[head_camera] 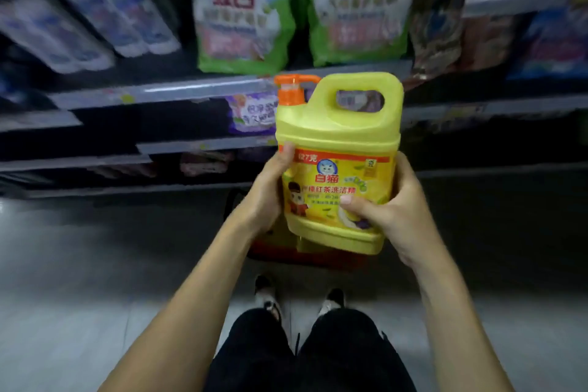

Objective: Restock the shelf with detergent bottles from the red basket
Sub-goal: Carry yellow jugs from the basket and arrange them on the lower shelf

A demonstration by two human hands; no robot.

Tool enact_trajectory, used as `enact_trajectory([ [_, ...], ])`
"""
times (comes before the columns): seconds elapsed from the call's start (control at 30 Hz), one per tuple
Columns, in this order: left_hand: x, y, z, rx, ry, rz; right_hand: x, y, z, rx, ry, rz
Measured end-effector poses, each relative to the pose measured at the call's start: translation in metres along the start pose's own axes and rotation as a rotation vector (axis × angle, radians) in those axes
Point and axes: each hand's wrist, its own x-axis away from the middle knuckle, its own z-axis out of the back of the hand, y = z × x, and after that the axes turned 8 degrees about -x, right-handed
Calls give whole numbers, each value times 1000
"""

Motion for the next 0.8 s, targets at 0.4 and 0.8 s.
enact_trajectory([
  [0.4, 178, 75, 139, 3, 419, -491, 27, -97, -198, 95, -593, 182],
  [0.8, 351, 83, 355, 74, 797, -642, 92, -86, -486, 148, -928, 200],
])
